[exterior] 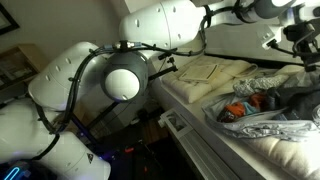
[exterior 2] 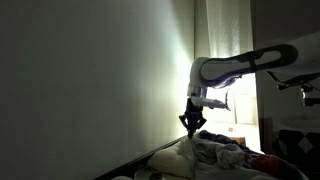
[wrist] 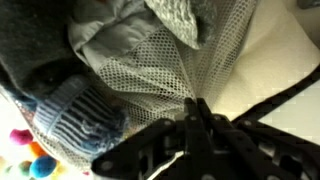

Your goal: Close the bag

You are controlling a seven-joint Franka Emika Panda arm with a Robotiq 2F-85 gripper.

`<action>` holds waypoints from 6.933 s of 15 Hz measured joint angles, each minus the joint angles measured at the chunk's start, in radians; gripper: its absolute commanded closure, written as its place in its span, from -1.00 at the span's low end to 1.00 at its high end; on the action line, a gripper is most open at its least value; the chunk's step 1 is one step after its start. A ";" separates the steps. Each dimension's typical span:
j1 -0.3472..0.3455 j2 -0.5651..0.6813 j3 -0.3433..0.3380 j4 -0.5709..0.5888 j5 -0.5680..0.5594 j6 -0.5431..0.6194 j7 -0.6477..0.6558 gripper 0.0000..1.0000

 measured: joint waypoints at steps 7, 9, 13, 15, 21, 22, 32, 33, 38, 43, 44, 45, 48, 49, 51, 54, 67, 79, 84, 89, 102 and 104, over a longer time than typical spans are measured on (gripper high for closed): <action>0.010 -0.030 0.000 0.056 0.001 0.082 0.000 0.46; 0.012 -0.031 0.000 0.056 0.001 0.082 -0.001 0.30; 0.010 -0.031 0.001 0.036 0.015 0.061 -0.008 -0.30; 0.008 -0.031 0.007 0.020 0.016 0.051 -0.008 -0.60; 0.007 -0.032 0.020 -0.019 0.016 0.001 -0.009 -1.00; 0.006 -0.032 0.021 -0.024 0.016 -0.008 -0.009 -1.00; -0.011 -0.008 0.020 -0.033 0.019 -0.116 -0.009 -1.00; -0.013 -0.006 0.021 -0.031 0.019 -0.120 -0.009 -1.00; -0.019 -0.001 0.014 -0.028 0.018 -0.126 -0.004 -1.00; -0.023 0.001 0.024 -0.028 0.024 -0.124 -0.004 0.02; -0.023 0.001 0.025 -0.028 0.025 -0.124 -0.003 0.15; -0.024 0.001 0.025 -0.028 0.025 -0.124 -0.002 0.33; -0.024 0.001 0.025 -0.028 0.024 -0.119 -0.002 0.77; -0.024 0.001 0.025 -0.028 0.024 -0.113 -0.002 0.86; -0.024 0.001 0.025 -0.028 0.024 -0.104 -0.002 0.93; -0.024 -0.001 0.025 -0.021 0.024 -0.067 -0.002 0.92; -0.022 -0.062 0.035 0.037 0.025 0.172 -0.006 0.47; -0.088 -0.036 0.009 -0.028 0.030 0.094 0.168 -1.00; -0.086 -0.035 -0.007 -0.017 0.026 0.084 0.257 -1.00; -0.094 -0.035 -0.022 -0.020 0.020 0.082 0.343 -1.00; -0.110 -0.010 -0.047 -0.015 -0.017 0.032 0.259 -1.00; -0.111 -0.010 -0.065 -0.012 -0.047 0.036 0.202 -1.00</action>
